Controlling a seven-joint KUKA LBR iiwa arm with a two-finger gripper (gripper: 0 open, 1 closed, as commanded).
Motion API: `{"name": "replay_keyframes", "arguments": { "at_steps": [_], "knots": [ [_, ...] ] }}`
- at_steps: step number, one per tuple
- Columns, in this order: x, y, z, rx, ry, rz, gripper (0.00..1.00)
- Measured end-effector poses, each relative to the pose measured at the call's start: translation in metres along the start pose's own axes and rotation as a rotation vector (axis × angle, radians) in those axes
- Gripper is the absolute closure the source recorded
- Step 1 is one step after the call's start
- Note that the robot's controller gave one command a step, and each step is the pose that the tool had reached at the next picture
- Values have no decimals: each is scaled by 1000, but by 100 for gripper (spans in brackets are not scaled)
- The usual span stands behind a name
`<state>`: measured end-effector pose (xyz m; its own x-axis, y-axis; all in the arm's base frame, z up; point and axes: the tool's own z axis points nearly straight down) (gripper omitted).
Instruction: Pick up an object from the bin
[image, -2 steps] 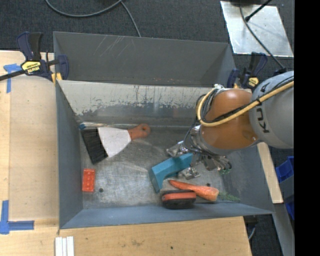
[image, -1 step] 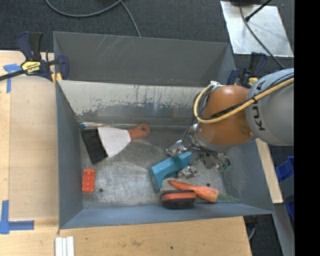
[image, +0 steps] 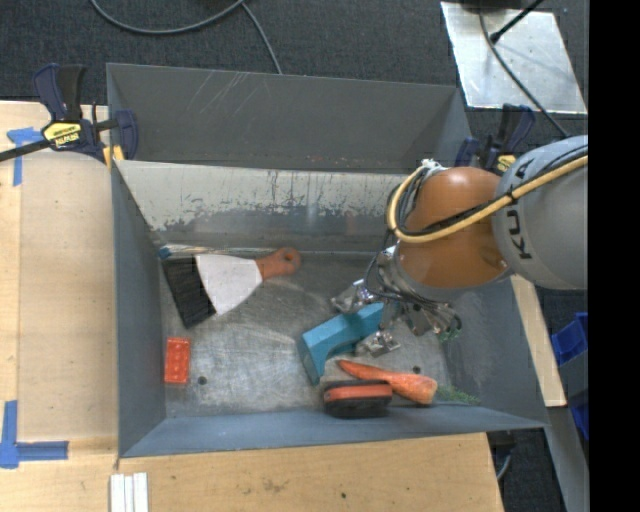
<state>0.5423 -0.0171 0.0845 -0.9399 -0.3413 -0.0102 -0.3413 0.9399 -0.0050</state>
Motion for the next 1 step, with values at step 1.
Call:
{"name": "replay_keyframes", "arguments": {
  "at_steps": [1],
  "knots": [
    [4, -9, -140, -3, 8, 9, 100]
  ]
}}
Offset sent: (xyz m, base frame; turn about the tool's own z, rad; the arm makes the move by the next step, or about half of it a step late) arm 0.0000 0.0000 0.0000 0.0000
